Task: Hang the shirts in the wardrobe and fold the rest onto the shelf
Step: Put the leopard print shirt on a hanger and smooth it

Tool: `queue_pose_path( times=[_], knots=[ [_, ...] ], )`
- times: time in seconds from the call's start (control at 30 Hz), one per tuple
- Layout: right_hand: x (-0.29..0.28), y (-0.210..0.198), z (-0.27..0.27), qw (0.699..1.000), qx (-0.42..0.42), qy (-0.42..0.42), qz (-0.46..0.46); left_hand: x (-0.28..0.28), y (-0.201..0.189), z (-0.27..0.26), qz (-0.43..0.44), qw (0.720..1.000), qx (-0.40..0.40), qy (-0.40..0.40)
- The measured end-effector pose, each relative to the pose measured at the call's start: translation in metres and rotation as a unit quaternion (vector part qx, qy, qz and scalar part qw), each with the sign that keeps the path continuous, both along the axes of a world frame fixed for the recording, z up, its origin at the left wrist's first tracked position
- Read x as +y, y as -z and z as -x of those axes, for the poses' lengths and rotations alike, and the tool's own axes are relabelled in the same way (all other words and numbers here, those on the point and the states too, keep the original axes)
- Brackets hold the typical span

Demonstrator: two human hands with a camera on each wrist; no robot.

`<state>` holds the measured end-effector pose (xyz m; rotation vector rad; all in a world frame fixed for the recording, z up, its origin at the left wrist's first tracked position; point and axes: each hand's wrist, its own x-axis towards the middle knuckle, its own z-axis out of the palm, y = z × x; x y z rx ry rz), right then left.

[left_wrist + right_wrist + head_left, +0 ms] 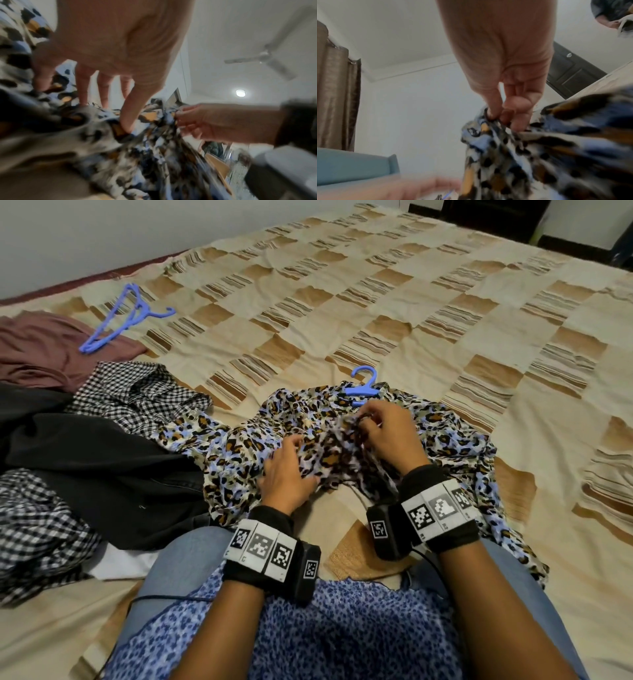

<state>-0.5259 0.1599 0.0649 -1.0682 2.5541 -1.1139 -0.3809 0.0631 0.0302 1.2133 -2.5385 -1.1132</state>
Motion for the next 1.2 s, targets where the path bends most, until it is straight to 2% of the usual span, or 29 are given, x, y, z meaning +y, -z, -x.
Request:
queue_pose_path(
  times=[0.03, 0.1, 0.2, 0.3, 0.33, 0.4, 0.47, 0.57, 0.6, 0.67, 0.73, 0.77, 0.83, 1.0, 1.1, 1.2],
  knots=[
    [0.002, -0.002, 0.005, 0.999, -0.008, 0.027, 0.035, -0.005, 0.004, 0.000, 0.017, 0.998, -0.066, -0.003],
    [0.006, -0.006, 0.014, 0.995, -0.045, 0.054, 0.067, -0.017, 0.002, 0.003, 0.040, 0.994, -0.102, -0.006],
    [0.004, -0.007, 0.041, 0.994, -0.072, 0.077, 0.041, -0.046, -0.018, 0.020, 0.040, 0.997, -0.062, -0.027],
    [-0.015, -0.008, 0.070, 0.994, -0.052, 0.092, 0.020, -0.084, -0.041, 0.046, 0.033, 0.997, -0.009, -0.067],
    [-0.020, -0.010, 0.073, 0.994, -0.059, 0.087, 0.009, -0.093, -0.045, 0.053, 0.087, 0.993, -0.021, -0.080],
    [-0.027, -0.009, 0.073, 0.995, -0.081, 0.052, -0.012, -0.099, -0.050, 0.064, 0.242, 0.965, -0.082, -0.064],
    [-0.026, -0.005, 0.062, 0.998, -0.051, 0.027, -0.030, -0.085, -0.051, 0.068, 0.305, 0.951, -0.053, -0.004],
    [-0.019, 0.005, 0.042, 0.994, -0.008, -0.014, -0.107, -0.053, -0.038, 0.068, 0.239, 0.969, 0.059, 0.032],
    [-0.017, 0.007, 0.035, 0.987, -0.013, -0.032, -0.157, -0.042, -0.030, 0.068, 0.200, 0.977, 0.060, 0.027],
    [-0.016, 0.016, 0.022, 0.963, -0.007, -0.057, -0.262, -0.021, -0.017, 0.072, 0.163, 0.986, -0.024, 0.032],
    [-0.016, 0.025, 0.013, 0.949, 0.023, -0.056, -0.311, -0.006, -0.004, 0.075, 0.177, 0.973, -0.138, 0.060],
    [-0.016, 0.030, 0.012, 0.949, 0.025, -0.050, -0.311, -0.002, 0.002, 0.077, 0.184, 0.966, -0.166, 0.066],
    [-0.016, 0.033, 0.013, 0.954, 0.009, -0.040, -0.298, -0.002, 0.008, 0.078, 0.173, 0.968, -0.173, 0.064],
    [-0.016, 0.030, 0.021, 0.974, 0.002, -0.014, -0.225, -0.020, 0.011, 0.075, 0.061, 0.993, -0.095, 0.015],
    [-0.024, 0.033, 0.014, 0.985, 0.043, -0.027, -0.167, -0.025, 0.009, 0.071, 0.010, 0.998, -0.055, 0.027],
    [-0.035, 0.039, 0.009, 0.977, 0.080, -0.053, -0.192, -0.026, 0.013, 0.072, 0.012, 0.998, -0.060, 0.029]
  ],
)
